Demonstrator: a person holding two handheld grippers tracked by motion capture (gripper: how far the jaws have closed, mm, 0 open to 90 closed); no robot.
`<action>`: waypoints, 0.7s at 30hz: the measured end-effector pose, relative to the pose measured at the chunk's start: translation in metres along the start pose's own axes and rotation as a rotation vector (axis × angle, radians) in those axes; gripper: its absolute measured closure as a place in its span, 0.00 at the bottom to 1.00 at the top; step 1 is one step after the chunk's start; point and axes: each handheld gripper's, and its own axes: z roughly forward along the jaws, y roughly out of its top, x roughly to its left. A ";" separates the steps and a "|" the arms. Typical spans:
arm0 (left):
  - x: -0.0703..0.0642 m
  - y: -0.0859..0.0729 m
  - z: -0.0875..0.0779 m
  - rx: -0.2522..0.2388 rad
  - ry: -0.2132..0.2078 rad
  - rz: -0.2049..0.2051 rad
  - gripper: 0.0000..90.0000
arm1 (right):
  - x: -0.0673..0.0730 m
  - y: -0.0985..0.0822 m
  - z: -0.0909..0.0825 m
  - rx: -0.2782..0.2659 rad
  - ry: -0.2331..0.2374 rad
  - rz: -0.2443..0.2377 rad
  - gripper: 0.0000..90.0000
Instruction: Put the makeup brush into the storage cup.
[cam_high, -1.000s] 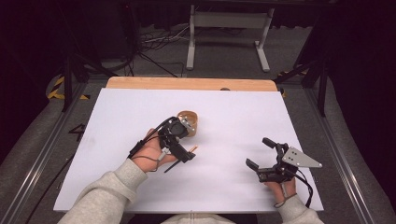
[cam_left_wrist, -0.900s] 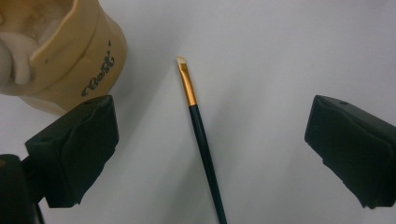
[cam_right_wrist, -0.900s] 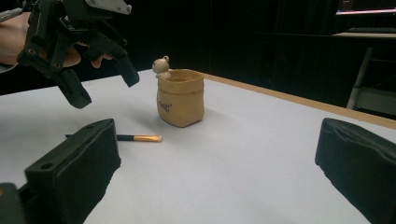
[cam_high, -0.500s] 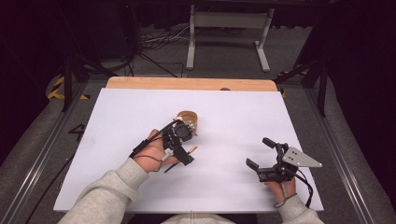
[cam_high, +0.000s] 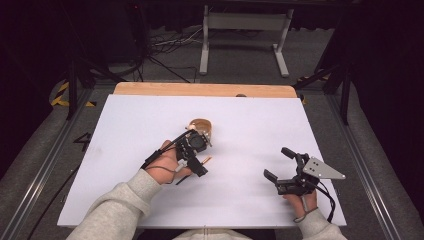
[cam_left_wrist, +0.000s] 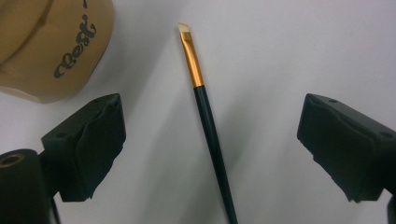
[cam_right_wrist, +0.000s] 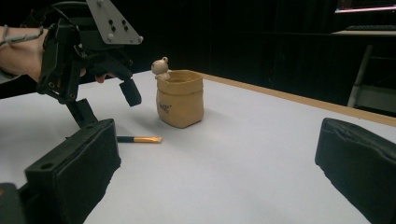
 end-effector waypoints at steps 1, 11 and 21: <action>0.000 -0.001 0.002 0.002 0.000 -0.005 0.11 | 0.000 0.000 0.000 -0.007 -0.002 0.004 0.00; 0.000 -0.001 0.011 0.024 0.001 -0.007 0.14 | -0.001 0.000 0.000 -0.006 -0.003 0.013 0.00; 0.000 -0.002 0.020 0.055 -0.018 -0.016 0.15 | -0.001 0.001 -0.001 -0.013 -0.006 0.016 0.00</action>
